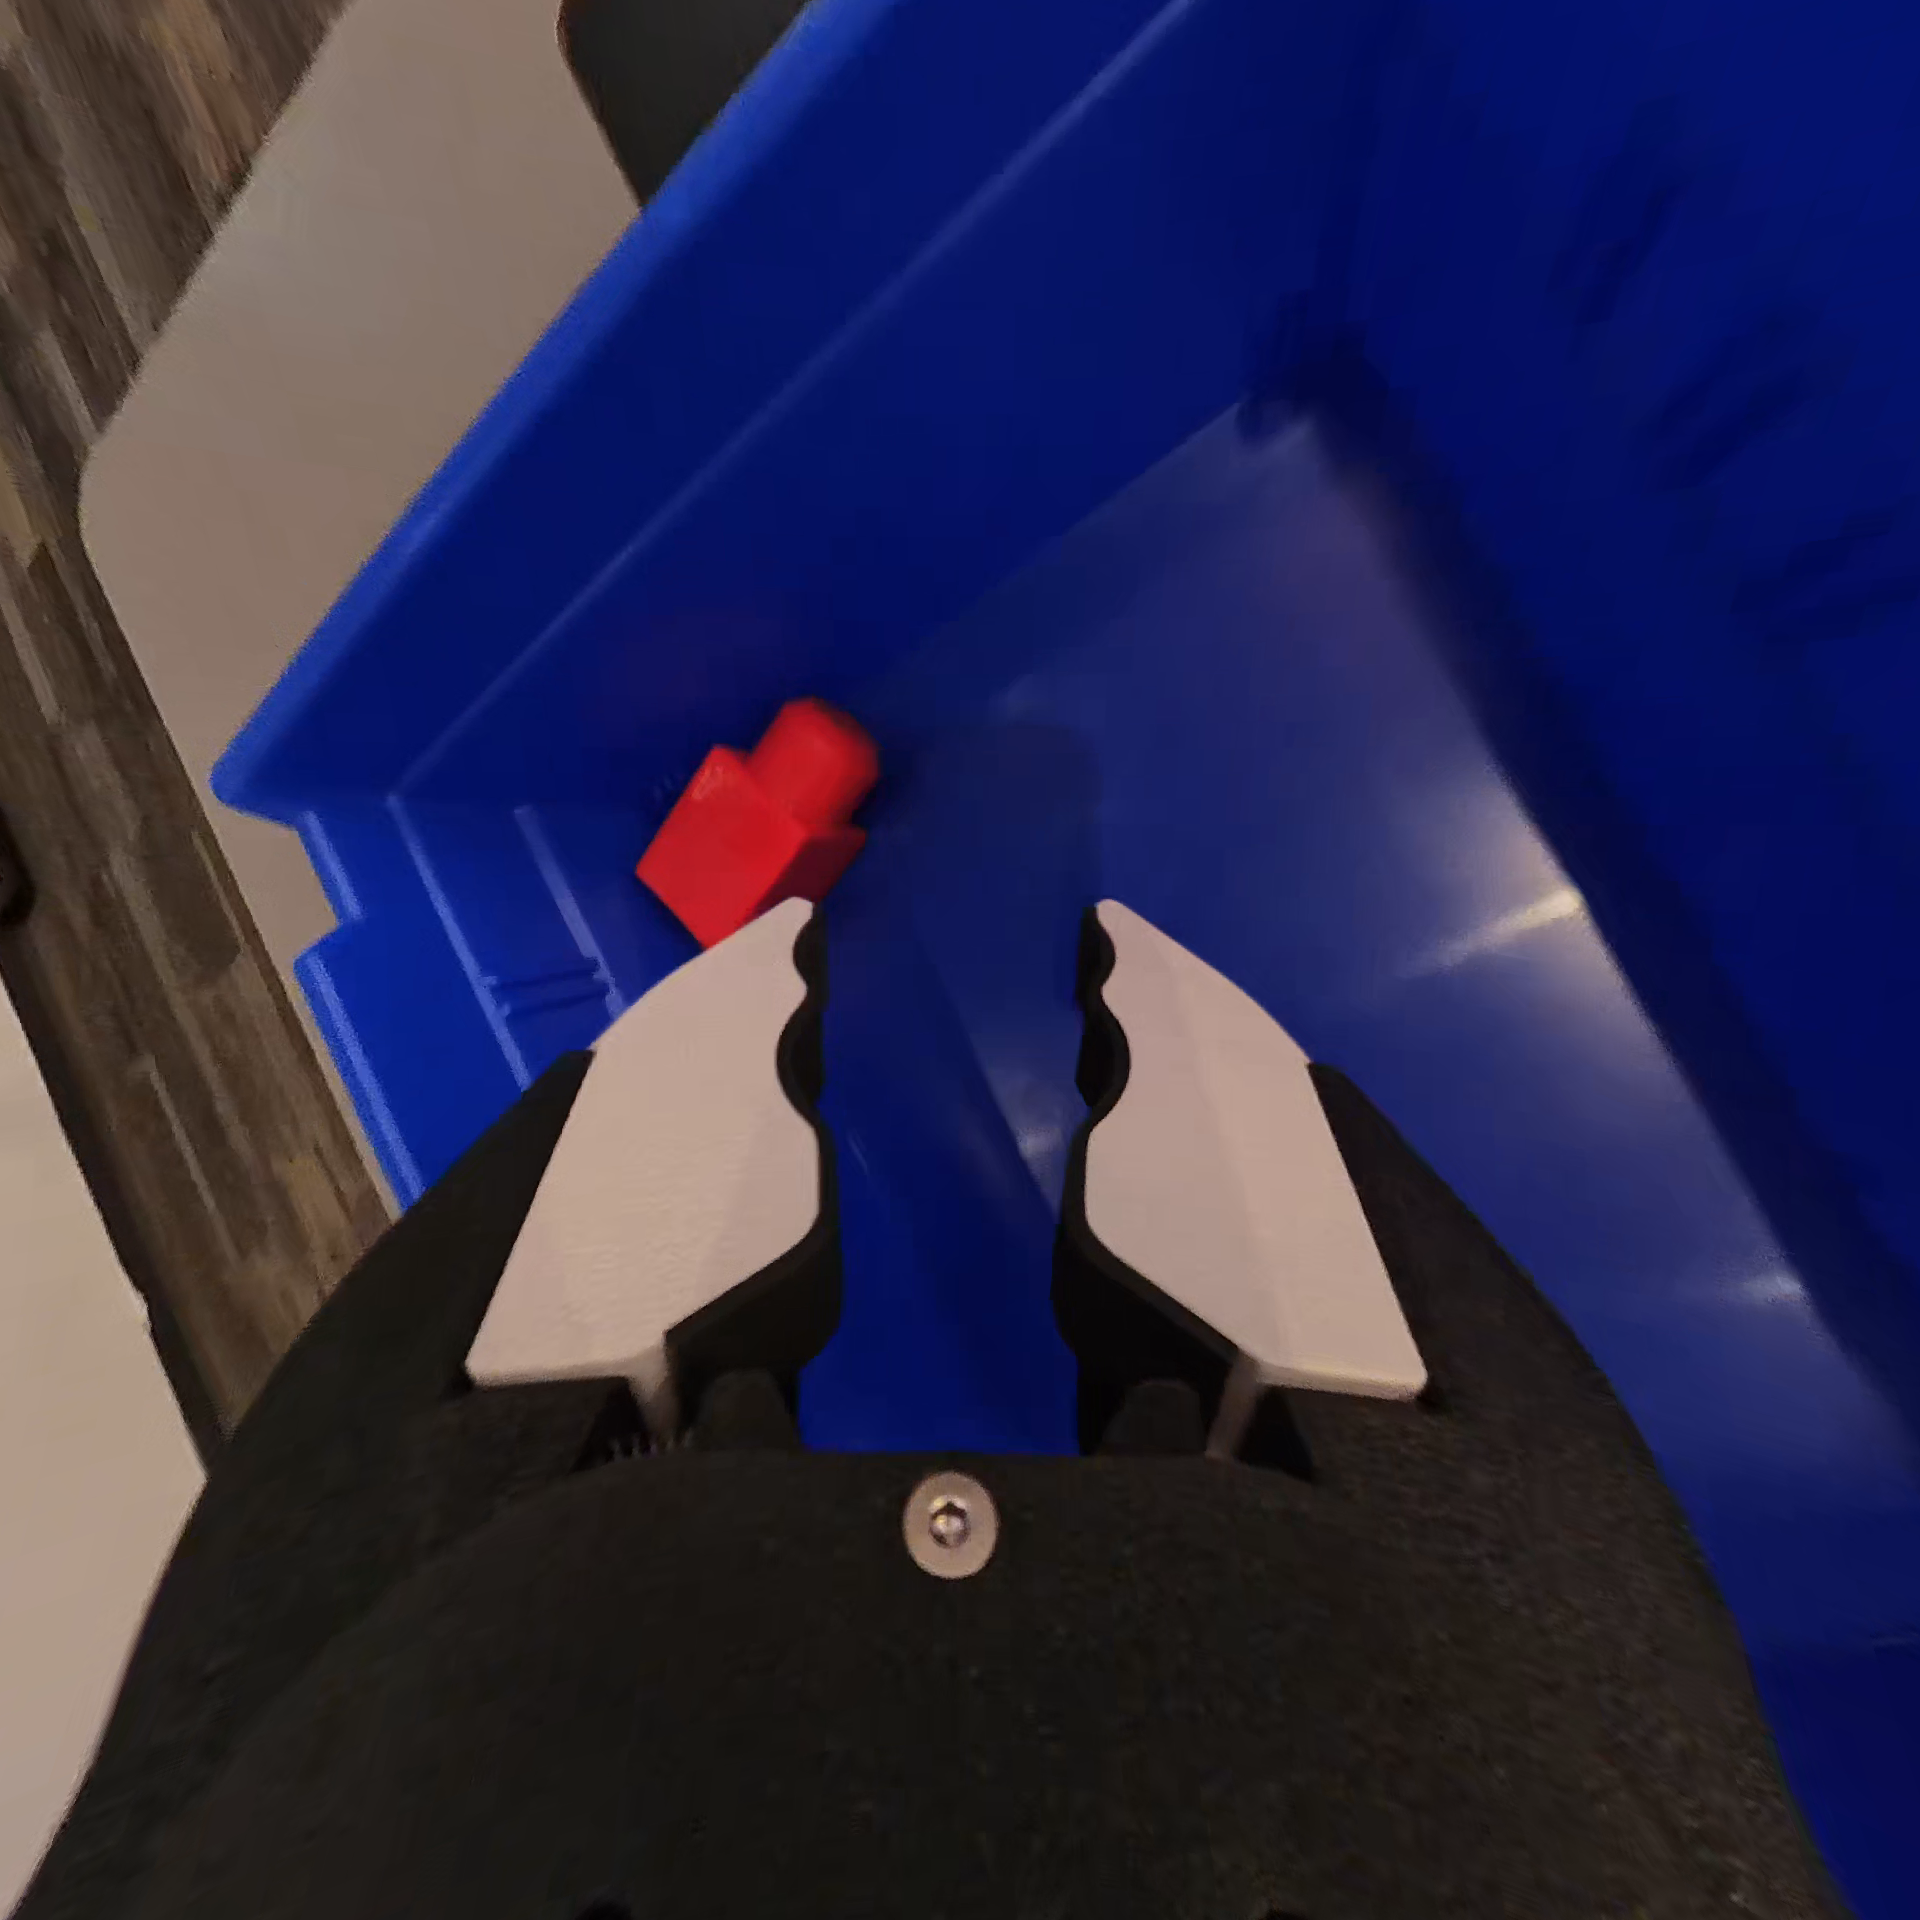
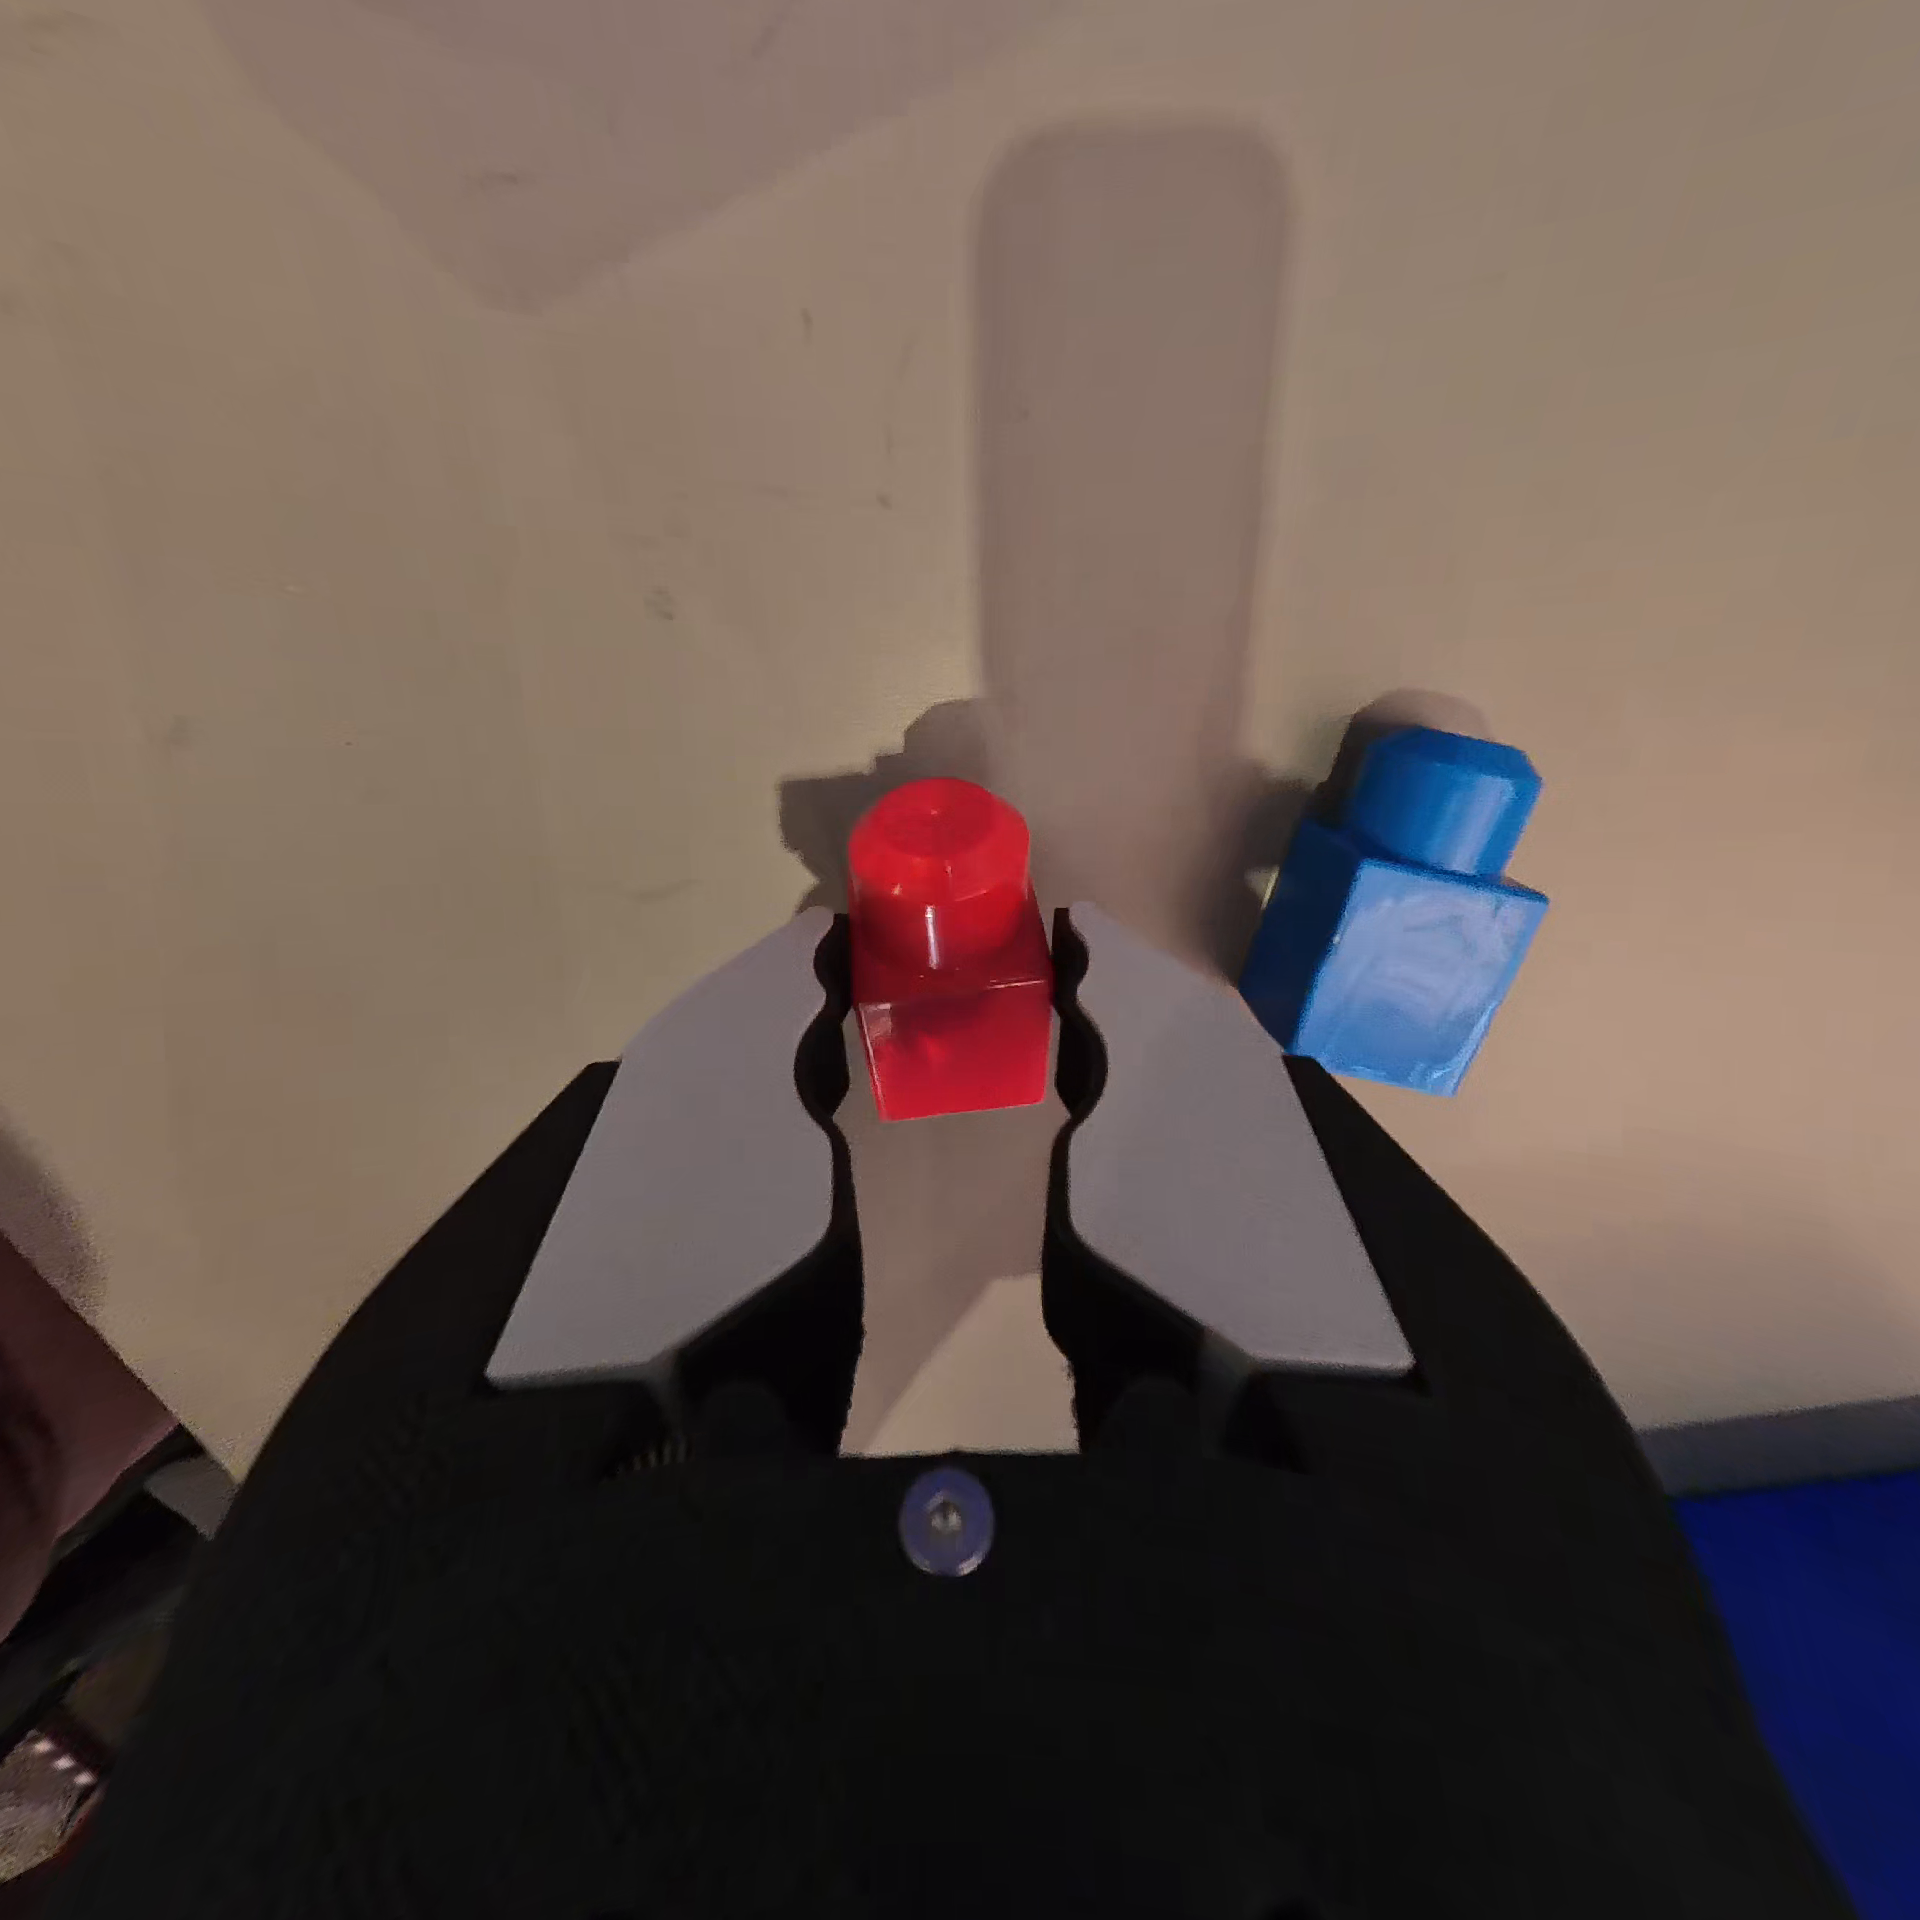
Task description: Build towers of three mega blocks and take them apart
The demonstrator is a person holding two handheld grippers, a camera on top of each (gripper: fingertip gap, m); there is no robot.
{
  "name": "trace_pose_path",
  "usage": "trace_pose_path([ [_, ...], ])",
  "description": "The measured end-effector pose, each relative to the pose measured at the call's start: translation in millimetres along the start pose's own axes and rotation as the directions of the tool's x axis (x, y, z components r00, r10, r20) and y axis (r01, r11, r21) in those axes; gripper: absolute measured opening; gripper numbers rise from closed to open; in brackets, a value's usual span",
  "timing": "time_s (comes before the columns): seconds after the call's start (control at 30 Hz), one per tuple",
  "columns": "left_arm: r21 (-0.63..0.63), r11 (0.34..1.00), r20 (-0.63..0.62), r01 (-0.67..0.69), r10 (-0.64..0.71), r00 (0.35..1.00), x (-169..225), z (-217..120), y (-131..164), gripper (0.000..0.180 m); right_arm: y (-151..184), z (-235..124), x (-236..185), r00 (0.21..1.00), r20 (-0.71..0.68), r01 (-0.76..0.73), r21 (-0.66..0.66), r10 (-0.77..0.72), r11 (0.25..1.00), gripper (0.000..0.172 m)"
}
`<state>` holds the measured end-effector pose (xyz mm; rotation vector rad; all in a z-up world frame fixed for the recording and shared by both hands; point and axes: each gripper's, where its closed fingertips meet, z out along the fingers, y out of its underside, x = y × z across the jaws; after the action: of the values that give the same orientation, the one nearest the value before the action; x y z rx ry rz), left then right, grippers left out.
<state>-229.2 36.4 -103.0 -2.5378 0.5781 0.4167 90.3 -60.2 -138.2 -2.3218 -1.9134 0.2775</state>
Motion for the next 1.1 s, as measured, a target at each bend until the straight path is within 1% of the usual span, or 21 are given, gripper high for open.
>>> trace_pose_path([
  [0.07,0.034,0.998,0.038,-0.056,0.055,0.998,-0.2,2.8,-8.6,0.043,0.1,4.1,-0.7,1.0,0.004,0.024,-0.011,-0.024,1.0,0.038],
  [0.1,0.008,0.994,0.08,-0.113,0.112,0.991,-4.2,5.4,-8.4,0.041,0.4,5.4,-0.2,0.999,0.003,0.035,-0.018,-0.035,0.999,0.037],
  [0.17,-0.095,0.965,0.158,-0.243,0.255,0.954,-16.6,9.9,-3.4,0.037,-3.3,3.7,2.1,0.998,-0.007,0.054,-0.001,-0.054,0.999,0.038],
  [0.2,-0.146,0.945,0.181,-0.293,0.317,0.931,-23.4,11.4,-1.4,0.043,-7.6,0.3,3.3,0.998,-0.013,0.058,0.028,-0.058,0.998,0.04],
  [0.23,-0.176,0.925,0.161,-0.337,0.365,0.917,-24.5,14.3,0.3,0.045,-12.5,-4.4,3.8,0.998,-0.012,0.058,0.062,-0.058,0.996,0.042],
  [0.3,-0.215,0.894,0.101,-0.392,0.42,0.902,-25.4,22.4,6.2,0.045,-21.1,-14.9,2.5,0.998,0.003,0.06,0.132,-0.061,0.99,0.043],
  [0.37,-0.248,0.867,0.056,-0.433,0.459,0.887,-28.8,30.2,12.3,0.055,-26.8,-23.6,1.4,0.998,0.013,0.064,0.183,-0.068,0.981,0.042],
  [0.4,-0.251,0.857,0.037,-0.451,0.474,0.88,-29.4,33.1,13.8,0.053,-28.3,-26.6,1.5,0.997,0.014,0.066,0.2,-0.071,0.978,0.042],
  [0.43,-0.26,0.847,0.017,-0.464,0.484,0.875,-30.2,35.4,15.8,0.056,-29.3,-28.6,1.5,0.997,0.016,0.069,0.212,-0.074,0.975,0.042],
  [0.47,-0.266,0.839,0.01,-0.475,0.495,0.869,-32.1,37.8,16.2,0.062,-29.8,-29.9,1.4,0.997,0.018,0.071,0.221,-0.077,0.973,0.042],
  [0.6,-0.255,0.812,-0.019,-0.525,0.538,0.842,-33.6,45.2,13.8,0.061,-30.6,-30.3,0.5,0.996,0.023,0.079,0.227,-0.087,0.971,0.043],
  [0.7,-0.278,0.806,-0.038,-0.522,0.534,0.845,-40.6,48.9,15.2,0.059,-31.0,-29.4,-1.9,0.995,0.028,0.089,0.224,-0.098,0.97,0.042],
  [0.77,-0.278,0.81,-0.05,-0.516,0.524,0.85,-43.0,49.8,12.7,0.051,-31.2,-29.0,-1.6,0.995,0.021,0.093,0.218,-0.099,0.972,0.042],
  [0.83,-0.294,0.803,-0.063,-0.518,0.525,0.849,-43.8,51.6,11.4,0.054,-30.6,-28.7,-2.4,0.995,0.025,0.093,0.211,-0.1,0.973,0.041],
  [0.9,-0.324,0.776,-0.077,-0.542,0.549,0.832,-44.4,54.6,13.7,0.056,-30.9,-29.1,-2.9,0.994,0.03,0.093,0.214,-0.102,0.972,0.041],
  [0.93,-0.337,0.769,-0.085,-0.543,0.55,0.831,-44.5,55.3,14.7,0.053,-31.2,-29.4,-2.6,0.995,0.031,0.091,0.218,-0.1,0.972,0.041],
  [1.0,-0.351,0.767,-0.093,-0.537,0.542,0.835,-45.7,55.7,14.9,0.055,-31.1,-29.9,-2.2,0.995,0.038,0.085,0.223,-0.096,0.971,0.041],
  [1.1,-0.358,0.763,-0.107,-0.538,0.539,0.835,-43.5,54.7,17.0,0.052,-31.0,-31.1,-1.3,0.995,0.044,0.079,0.228,-0.092,0.97,0.041],
])
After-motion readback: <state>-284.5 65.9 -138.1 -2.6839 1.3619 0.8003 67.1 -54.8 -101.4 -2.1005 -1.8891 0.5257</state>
